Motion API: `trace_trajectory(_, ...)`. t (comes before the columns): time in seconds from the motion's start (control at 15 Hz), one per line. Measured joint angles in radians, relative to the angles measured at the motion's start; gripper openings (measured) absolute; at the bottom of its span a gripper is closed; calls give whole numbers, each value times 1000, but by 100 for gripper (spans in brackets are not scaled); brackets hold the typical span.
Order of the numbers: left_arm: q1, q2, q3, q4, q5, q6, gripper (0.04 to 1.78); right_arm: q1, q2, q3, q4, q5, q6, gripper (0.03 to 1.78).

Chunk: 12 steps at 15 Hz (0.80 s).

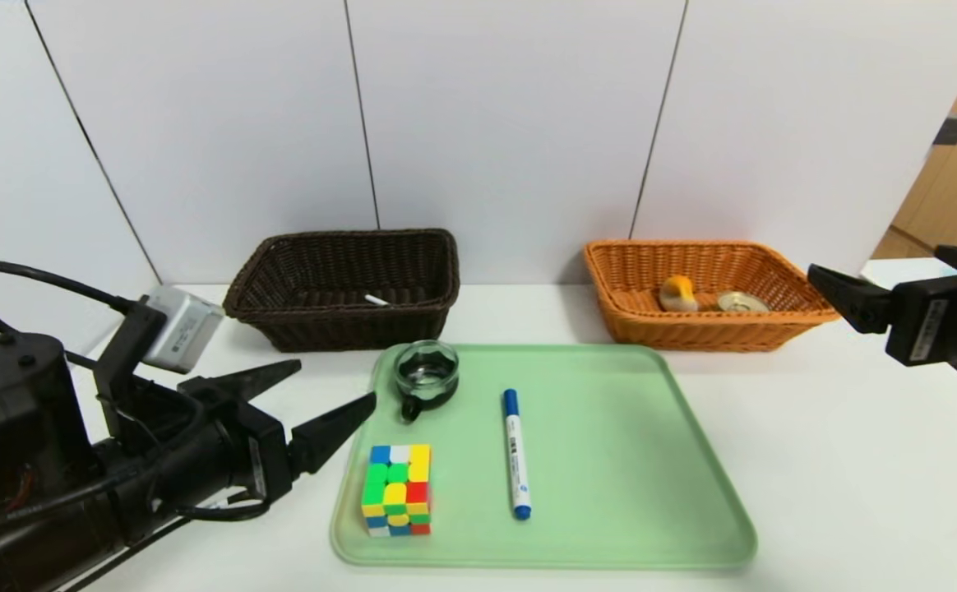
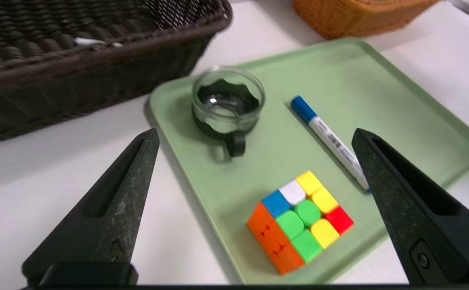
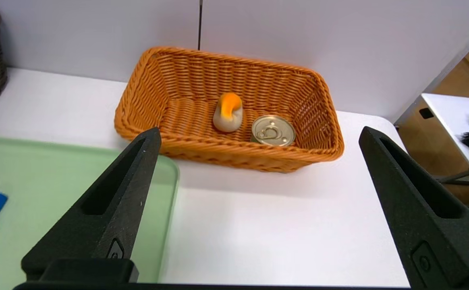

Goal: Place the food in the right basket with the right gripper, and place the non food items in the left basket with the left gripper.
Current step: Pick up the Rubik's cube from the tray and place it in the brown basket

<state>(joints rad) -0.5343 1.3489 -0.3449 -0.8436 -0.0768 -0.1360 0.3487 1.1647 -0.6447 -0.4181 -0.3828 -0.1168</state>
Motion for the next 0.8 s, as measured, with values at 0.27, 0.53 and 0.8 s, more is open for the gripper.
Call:
trace_trajectory(0.27, -65, 30, 134, -132, -3, 86, 169, -27, -80, 57, 8, 8, -1, 169)
trace_trajectory(0.53, -121, 100, 196, -245, -1, 107, 169, -29, -111, 80, 9, 8, -3, 169)
trace_trajectory(0.8, -159, 195, 205, -373, 5, 123, 169, -30, -130, 89, 20, 8, -4, 169)
